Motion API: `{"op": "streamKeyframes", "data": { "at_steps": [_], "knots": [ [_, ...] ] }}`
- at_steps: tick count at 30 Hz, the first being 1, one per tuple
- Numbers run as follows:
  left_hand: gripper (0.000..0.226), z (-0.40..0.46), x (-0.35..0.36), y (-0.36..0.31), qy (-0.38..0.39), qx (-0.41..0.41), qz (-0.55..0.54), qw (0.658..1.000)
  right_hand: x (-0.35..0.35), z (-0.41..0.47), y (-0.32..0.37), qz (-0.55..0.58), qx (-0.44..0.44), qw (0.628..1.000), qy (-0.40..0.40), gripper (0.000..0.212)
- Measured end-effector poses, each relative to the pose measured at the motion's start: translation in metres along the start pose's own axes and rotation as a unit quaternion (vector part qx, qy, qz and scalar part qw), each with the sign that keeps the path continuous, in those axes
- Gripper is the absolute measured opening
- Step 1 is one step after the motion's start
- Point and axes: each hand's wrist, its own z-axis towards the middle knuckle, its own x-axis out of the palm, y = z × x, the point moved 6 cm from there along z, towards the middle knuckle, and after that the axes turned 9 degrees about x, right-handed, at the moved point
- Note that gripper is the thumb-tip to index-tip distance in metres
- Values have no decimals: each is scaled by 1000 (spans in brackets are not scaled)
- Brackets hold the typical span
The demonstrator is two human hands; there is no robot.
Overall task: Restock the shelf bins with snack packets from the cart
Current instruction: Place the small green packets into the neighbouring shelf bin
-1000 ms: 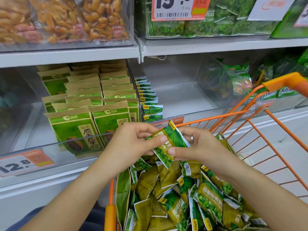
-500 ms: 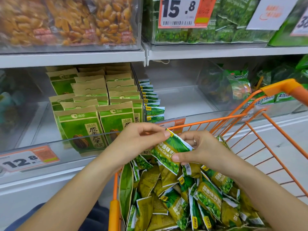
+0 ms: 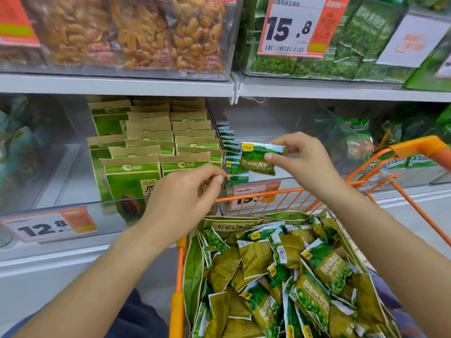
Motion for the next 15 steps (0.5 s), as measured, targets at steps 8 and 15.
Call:
{"op": "streamKeyframes", "data": {
  "at_steps": [8,15],
  "knots": [
    [28,-3,12,1,26,67,75,995,77,51,-36,-222,90,941,240,15],
    [27,1,14,3,17,76,86,993,86,55,-46,-199,157,944,211,18]
  ]
}}
